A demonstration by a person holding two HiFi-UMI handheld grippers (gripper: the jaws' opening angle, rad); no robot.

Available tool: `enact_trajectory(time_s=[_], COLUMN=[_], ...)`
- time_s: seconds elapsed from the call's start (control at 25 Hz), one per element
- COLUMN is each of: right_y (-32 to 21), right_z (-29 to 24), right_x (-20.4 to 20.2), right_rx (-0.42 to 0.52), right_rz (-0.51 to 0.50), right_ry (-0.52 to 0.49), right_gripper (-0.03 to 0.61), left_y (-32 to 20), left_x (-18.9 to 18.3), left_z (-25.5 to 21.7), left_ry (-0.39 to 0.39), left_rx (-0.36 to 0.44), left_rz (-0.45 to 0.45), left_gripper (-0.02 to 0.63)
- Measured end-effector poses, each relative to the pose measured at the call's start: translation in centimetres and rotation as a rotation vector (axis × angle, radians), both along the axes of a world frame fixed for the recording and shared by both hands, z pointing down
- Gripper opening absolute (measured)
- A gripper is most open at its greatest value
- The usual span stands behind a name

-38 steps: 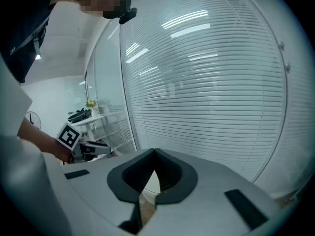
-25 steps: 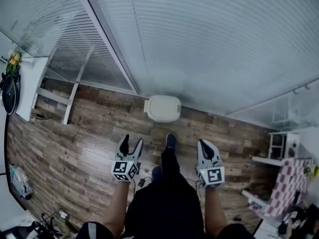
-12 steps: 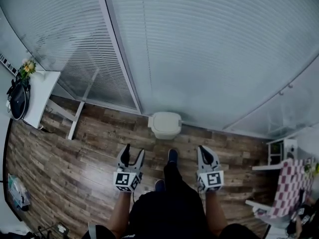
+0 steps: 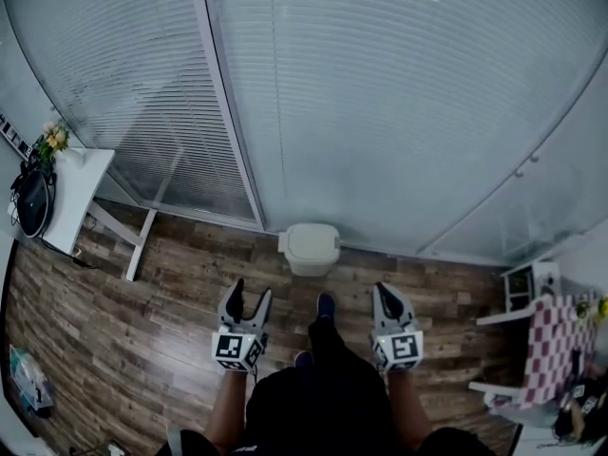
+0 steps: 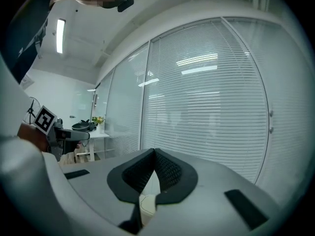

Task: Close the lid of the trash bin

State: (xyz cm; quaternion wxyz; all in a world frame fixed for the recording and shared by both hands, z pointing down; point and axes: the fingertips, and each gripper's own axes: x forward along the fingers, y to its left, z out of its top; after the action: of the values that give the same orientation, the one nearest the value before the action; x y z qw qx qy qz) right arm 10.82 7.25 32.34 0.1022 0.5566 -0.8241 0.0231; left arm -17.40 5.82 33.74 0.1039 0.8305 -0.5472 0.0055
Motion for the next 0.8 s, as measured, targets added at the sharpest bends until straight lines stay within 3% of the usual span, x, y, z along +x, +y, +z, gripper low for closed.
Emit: enact_trajectory(time_s=[0.32, 0.52, 0.8], right_y=[1.1, 2.0, 2.8], right_z=[-1.2, -1.4, -1.2], right_x=[0.2, -0.6, -1.1], right_rx=[0.036, 0.029, 0.021], right_rz=[0.008, -0.006, -0.028], right_ry=[0.006, -0.010, 0.016], right_gripper=[0.003, 0.003, 0.003], left_y=[1.3, 2.4, 3.0], left_x=[-0.4, 0.4, 0.5], left_z=[-1.5, -1.9, -2.2], left_ry=[0.021, -0.064, -0.040], left_rx=[0.026, 0.055, 0.056], left_rz=[0.017, 0.053, 0.065], left_gripper=[0.267, 0.267, 0.267])
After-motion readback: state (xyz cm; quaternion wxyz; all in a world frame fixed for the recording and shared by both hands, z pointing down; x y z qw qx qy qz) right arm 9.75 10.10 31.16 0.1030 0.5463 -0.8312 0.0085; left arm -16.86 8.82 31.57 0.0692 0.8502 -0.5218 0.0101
